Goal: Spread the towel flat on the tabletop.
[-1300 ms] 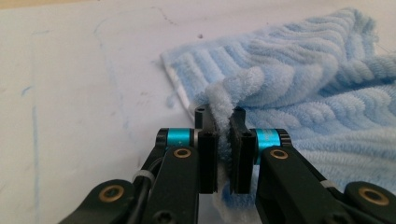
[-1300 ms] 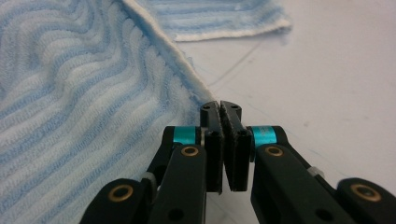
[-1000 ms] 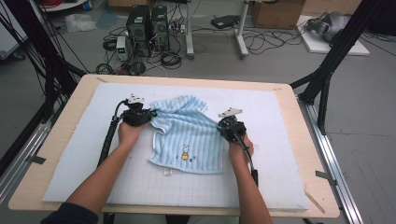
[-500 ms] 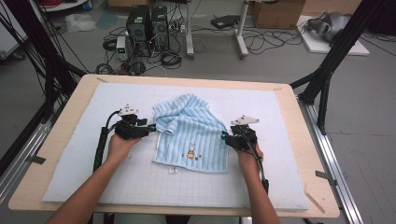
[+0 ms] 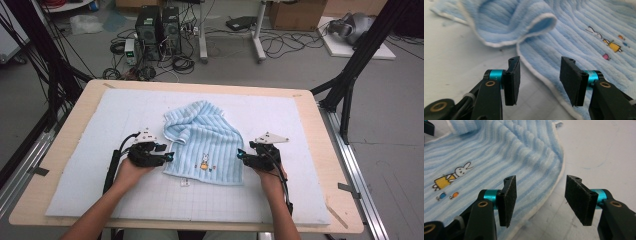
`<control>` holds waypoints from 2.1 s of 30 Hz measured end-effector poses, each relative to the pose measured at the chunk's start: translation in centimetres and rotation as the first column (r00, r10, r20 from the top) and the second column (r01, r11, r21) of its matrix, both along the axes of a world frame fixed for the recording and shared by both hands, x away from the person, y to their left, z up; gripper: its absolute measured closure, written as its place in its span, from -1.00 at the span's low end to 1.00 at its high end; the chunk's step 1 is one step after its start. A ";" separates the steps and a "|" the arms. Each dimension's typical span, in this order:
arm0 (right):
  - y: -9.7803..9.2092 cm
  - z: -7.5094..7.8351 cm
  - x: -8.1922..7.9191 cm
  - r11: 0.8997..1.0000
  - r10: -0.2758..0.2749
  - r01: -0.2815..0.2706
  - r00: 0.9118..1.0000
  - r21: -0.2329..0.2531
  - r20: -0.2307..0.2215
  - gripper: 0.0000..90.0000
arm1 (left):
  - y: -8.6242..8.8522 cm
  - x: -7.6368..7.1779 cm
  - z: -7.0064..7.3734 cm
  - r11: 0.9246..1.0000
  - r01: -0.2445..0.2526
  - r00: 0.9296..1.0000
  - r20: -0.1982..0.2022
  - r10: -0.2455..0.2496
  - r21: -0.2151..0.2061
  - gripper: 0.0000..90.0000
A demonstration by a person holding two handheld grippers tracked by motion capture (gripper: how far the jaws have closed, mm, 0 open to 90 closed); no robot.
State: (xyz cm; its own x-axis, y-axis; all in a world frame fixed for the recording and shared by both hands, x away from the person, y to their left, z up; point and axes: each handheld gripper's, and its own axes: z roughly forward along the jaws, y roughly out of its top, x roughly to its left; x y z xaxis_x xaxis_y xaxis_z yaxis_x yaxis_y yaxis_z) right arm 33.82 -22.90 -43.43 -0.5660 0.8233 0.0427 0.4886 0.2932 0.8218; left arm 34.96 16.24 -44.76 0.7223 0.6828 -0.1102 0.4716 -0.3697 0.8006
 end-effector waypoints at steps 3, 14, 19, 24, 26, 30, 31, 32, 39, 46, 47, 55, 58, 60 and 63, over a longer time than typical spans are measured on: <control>0.0 -0.2 -0.7 1.000 0.010 -0.010 1.000 0.002 0.000 -0.08 | -0.8 -0.4 -0.3 0.999 -0.001 1.000 0.019 0.000 0.050 0.14; 0.4 -0.5 -4.0 0.999 0.044 -0.044 0.999 -0.020 -0.008 -0.09 | -0.9 -3.9 -0.2 0.994 -0.009 0.997 0.079 0.000 0.106 0.93; 0.4 -0.5 -5.0 0.999 0.050 -0.050 0.999 -0.005 -0.004 -0.09 | 0.7 -6.3 -0.2 0.995 -0.018 0.997 0.077 0.010 0.103 0.93; 1.4 -0.3 -5.5 0.996 0.091 -0.091 0.996 -0.001 0.004 -0.08 | 1.6 -7.9 0.0 0.996 0.004 0.999 0.048 -0.008 0.087 0.93; 2.1 -0.3 -5.5 0.992 0.124 -0.124 0.992 0.000 0.007 -0.08 | 1.8 -8.2 0.0 0.998 0.004 0.999 0.042 -0.007 0.068 0.92; 4.0 -0.6 -5.4 0.982 0.186 -0.186 0.982 -0.015 -0.006 -0.06 | 2.2 -8.2 0.1 0.999 -0.037 0.998 0.041 0.037 0.022 0.73; 4.5 -0.7 -5.3 0.978 0.208 -0.208 0.978 -0.017 -0.009 -0.05 | 2.4 -8.1 0.1 0.998 -0.055 0.997 0.047 0.055 0.004 0.61; 5.0 -0.8 -5.2 0.974 0.225 -0.226 0.974 -0.025 -0.016 -0.04 | 2.6 -8.0 0.2 0.998 -0.069 0.996 0.050 0.069 -0.014 0.55; 6.9 -1.6 -4.7 0.951 0.299 -0.303 0.951 -0.060 -0.073 0.34 | 3.9 -7.2 0.6 0.988 -0.140 0.986 0.083 0.145 -0.063 0.26; 6.3 -1.4 -4.8 0.945 0.316 -0.322 0.943 -0.051 -0.102 0.77 | 4.8 -6.7 0.8 0.980 -0.178 0.979 0.088 0.186 -0.087 0.18; 6.3 -1.4 -4.9 0.940 0.329 -0.336 0.938 -0.053 -0.106 0.87 | 4.9 -6.7 0.7 0.980 -0.181 0.978 0.086 0.188 -0.086 0.18; 5.7 -1.1 -6.5 0.878 0.471 -0.478 0.865 -0.002 -0.173 0.89 | 5.1 -6.4 0.7 0.978 -0.183 0.978 0.085 0.192 -0.101 0.18; 5.3 -1.1 -7.1 0.861 0.502 -0.509 0.843 0.016 -0.193 0.89 | 5.0 -6.3 0.7 0.978 -0.180 0.979 0.081 0.188 -0.103 0.17; 5.1 -1.1 -7.5 0.843 0.531 -0.538 0.822 0.024 -0.206 0.89 | 4.9 -6.2 0.7 0.978 -0.179 0.979 0.077 0.188 -0.107 0.17; 5.0 -1.0 -7.9 0.813 0.575 -0.580 0.787 0.048 -0.225 0.83 | 4.7 -6.0 0.6 0.979 -0.172 0.981 0.071 0.181 -0.111 0.17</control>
